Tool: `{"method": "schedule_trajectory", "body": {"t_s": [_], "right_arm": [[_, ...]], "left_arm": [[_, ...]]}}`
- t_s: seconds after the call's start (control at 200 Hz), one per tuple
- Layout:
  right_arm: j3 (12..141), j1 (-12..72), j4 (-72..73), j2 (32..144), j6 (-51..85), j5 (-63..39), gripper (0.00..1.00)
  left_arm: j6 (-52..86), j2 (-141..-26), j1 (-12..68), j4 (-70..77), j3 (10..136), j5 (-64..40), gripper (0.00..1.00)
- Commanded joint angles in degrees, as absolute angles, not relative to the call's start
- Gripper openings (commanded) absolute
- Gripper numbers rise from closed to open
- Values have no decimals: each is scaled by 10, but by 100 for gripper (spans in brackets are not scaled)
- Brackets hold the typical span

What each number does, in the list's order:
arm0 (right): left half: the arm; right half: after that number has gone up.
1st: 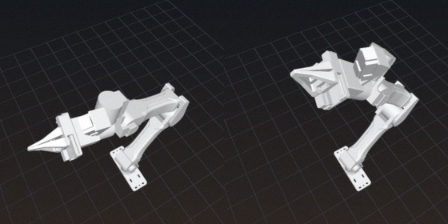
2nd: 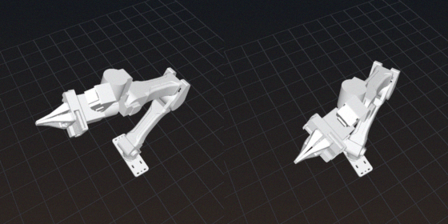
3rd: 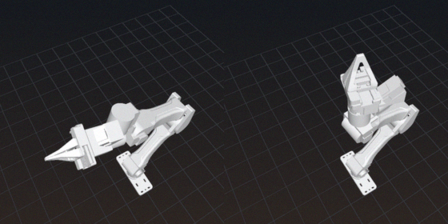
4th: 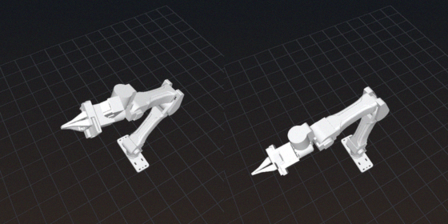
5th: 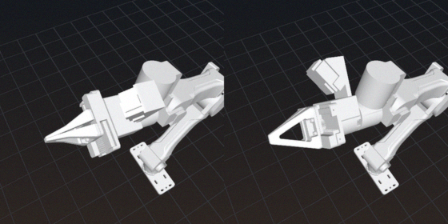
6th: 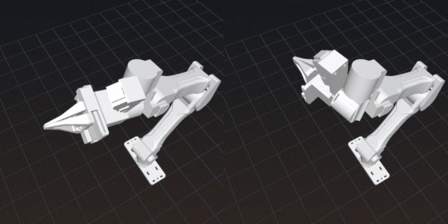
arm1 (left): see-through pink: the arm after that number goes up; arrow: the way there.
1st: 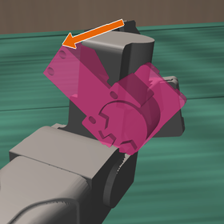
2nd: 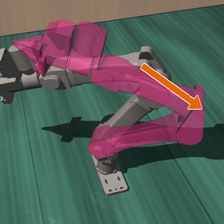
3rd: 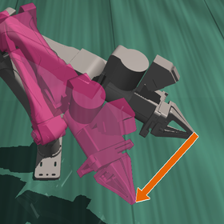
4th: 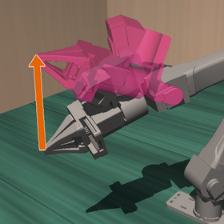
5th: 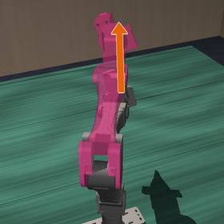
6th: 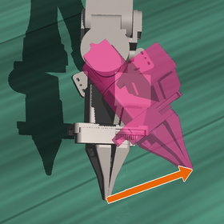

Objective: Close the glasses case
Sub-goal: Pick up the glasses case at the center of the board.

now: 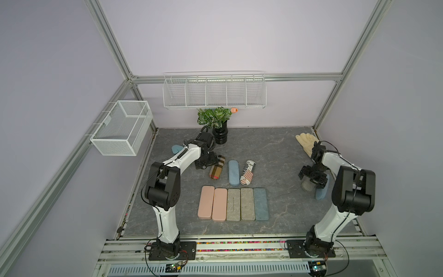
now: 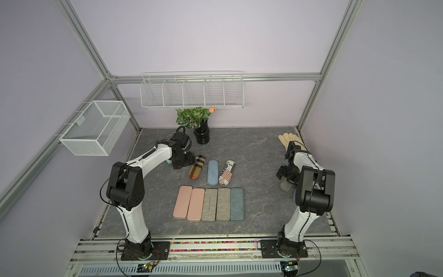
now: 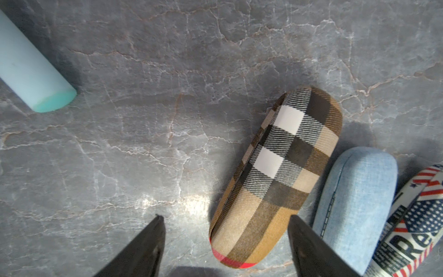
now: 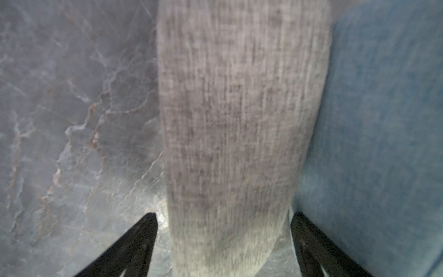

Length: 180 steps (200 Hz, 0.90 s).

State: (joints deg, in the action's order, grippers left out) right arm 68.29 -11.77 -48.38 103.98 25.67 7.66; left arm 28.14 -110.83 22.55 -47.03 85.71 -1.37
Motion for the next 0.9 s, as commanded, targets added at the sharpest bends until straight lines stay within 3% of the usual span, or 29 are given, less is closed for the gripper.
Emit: {"method": "schedule_trajectory", "body": {"t_s": [0.0,0.14,0.2,0.4,0.895], "right_arm": [[682,-121,-469,1057,248,61,83],[680,-118,-456,1058,241,40,55],[680,-110,-451,1056,231,29,50],[720,-28,-462,1077,205,11,47],[874,191,-510,1194,275,8,50]], "left_arm": [[271,-1118,222,-478,876,-9,81],[271,-1116,220,-479,875,-6,81],[270,-1116,218,-480,873,-5,81],[269,-1108,210,-483,870,-4,81],[273,-1066,192,-489,844,0,81]]}}
